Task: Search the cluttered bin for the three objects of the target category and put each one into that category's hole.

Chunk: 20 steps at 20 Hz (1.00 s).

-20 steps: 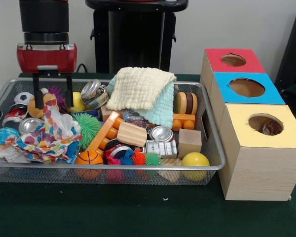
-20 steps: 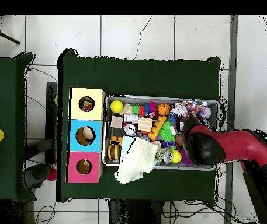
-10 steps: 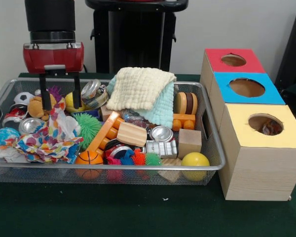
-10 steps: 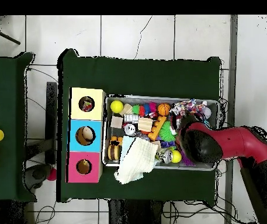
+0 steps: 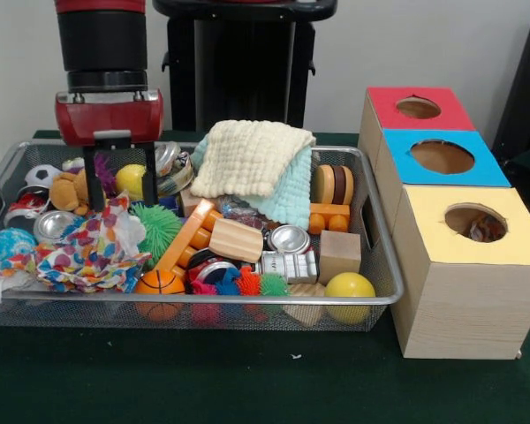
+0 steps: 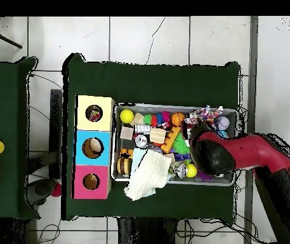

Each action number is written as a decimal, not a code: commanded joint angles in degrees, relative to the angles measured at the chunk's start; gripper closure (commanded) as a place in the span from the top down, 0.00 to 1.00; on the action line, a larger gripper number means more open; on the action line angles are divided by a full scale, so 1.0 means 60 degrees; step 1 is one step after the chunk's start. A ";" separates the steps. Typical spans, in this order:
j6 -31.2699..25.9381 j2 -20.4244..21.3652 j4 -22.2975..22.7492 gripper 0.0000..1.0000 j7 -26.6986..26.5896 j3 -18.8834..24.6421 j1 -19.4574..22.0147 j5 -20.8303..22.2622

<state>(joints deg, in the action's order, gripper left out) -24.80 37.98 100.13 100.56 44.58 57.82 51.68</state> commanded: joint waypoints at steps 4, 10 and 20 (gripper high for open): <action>-0.0622 -0.0660 -0.0869 1.00 -0.3191 -0.0138 -0.0199 0.1625; -0.0619 -0.0966 -0.0966 1.00 -0.3605 0.0029 0.0020 0.1949; -0.1466 -0.0982 -0.0936 0.00 -0.3427 0.0160 0.0130 0.1095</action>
<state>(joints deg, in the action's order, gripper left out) -25.08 33.77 97.06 99.83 44.61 58.00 59.23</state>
